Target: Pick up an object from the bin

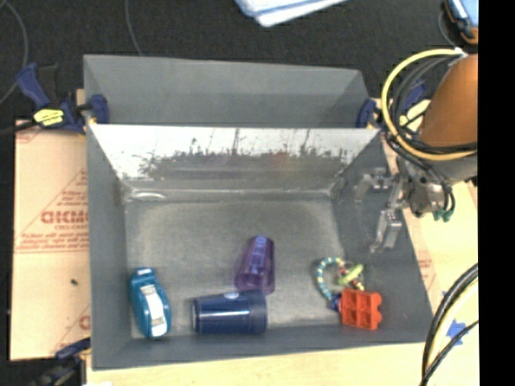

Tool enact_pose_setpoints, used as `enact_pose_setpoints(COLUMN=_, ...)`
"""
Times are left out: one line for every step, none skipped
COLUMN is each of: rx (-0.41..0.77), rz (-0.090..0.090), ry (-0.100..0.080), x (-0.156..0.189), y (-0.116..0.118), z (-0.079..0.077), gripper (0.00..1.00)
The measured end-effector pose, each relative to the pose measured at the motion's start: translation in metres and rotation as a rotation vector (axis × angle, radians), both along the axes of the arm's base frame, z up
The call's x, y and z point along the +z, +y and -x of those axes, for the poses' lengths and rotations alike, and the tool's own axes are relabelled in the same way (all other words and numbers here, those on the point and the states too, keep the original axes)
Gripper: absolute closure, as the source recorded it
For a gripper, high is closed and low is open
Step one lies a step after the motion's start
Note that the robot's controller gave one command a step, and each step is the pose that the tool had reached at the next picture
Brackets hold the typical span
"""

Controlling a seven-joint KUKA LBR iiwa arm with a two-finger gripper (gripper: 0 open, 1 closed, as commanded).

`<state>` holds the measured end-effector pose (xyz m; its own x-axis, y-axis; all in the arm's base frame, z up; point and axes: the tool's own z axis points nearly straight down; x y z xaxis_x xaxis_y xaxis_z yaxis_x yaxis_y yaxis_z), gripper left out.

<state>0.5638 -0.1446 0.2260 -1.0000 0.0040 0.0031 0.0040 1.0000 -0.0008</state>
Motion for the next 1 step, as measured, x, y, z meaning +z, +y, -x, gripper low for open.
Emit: enact_pose_setpoints(rx=0.004, rz=0.002, ry=-0.008, x=0.0049, y=0.0008, z=-0.0013, gripper=0.00)
